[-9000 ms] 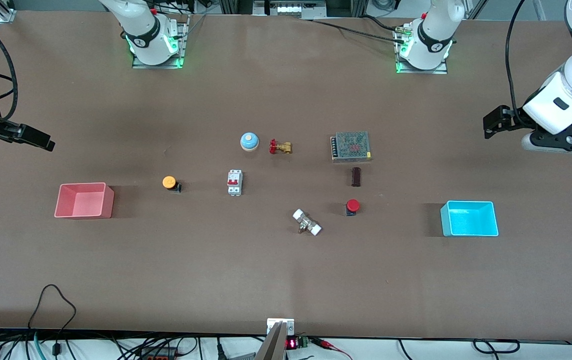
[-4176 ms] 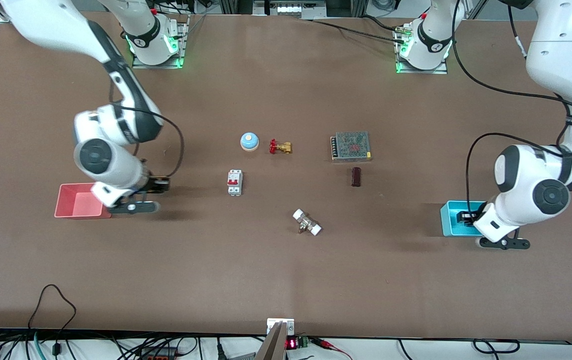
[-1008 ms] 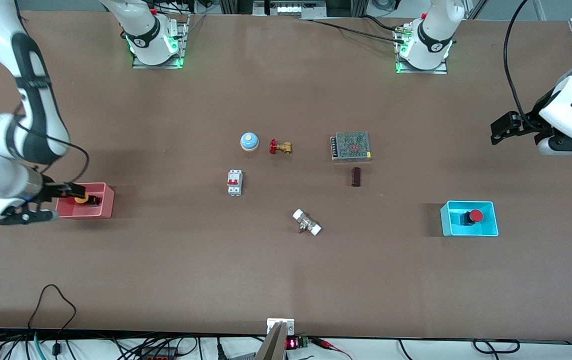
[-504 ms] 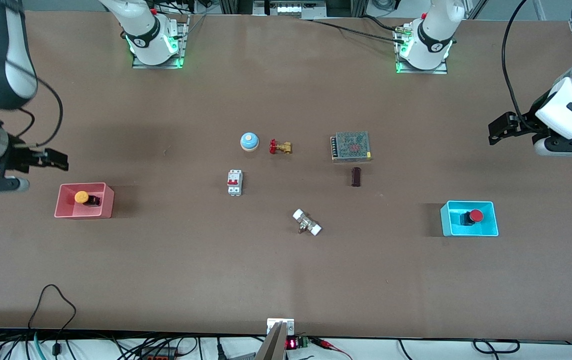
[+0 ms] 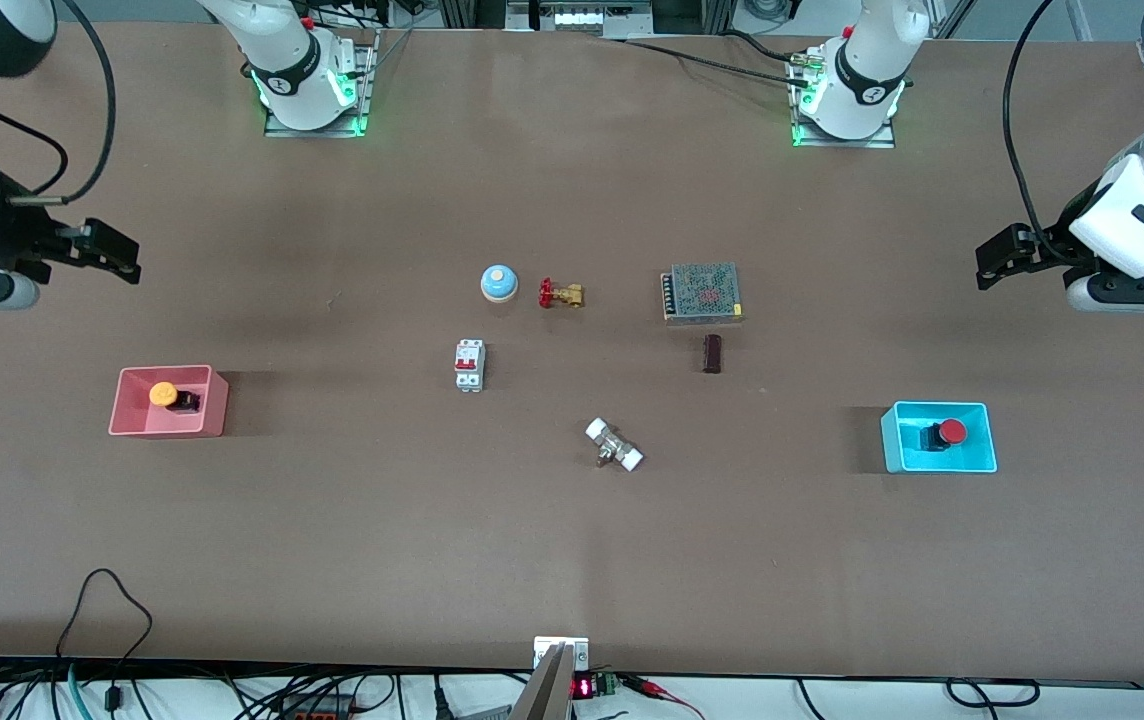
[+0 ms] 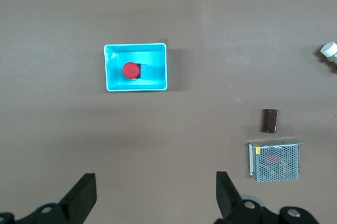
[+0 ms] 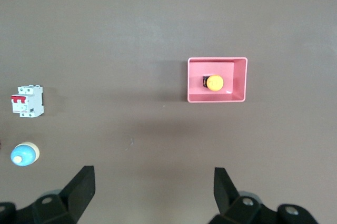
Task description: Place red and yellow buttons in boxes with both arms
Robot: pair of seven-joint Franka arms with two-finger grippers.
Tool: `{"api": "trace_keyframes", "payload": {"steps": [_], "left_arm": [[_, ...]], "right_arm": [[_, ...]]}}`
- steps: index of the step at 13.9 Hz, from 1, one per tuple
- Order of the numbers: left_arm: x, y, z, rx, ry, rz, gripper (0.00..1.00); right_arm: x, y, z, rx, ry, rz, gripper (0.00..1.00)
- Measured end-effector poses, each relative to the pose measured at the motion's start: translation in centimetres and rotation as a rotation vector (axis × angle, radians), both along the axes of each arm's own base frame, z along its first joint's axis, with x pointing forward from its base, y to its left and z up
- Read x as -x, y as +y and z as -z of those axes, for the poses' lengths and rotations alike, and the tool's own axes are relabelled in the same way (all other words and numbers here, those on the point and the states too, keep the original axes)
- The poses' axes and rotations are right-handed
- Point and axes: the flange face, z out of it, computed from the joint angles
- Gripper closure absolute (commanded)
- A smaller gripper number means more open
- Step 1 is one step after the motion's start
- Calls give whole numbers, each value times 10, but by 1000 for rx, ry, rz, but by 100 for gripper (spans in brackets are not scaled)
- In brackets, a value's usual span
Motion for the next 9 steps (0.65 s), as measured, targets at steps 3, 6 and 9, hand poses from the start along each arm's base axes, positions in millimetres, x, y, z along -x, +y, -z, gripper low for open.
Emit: {"api": "trace_keyframes", "payload": {"steps": [3,6,9], "left_arm": [[0,0,0,0,0,0,0],[0,-1,0,0,0,2,0],[0,-1,0,0,0,2,0]], "right_arm": [[-4,-7,8,4,17,17,0],[-8,-14,14,6,26,30,0],[-8,-12,12,4,22,30,0]]}}
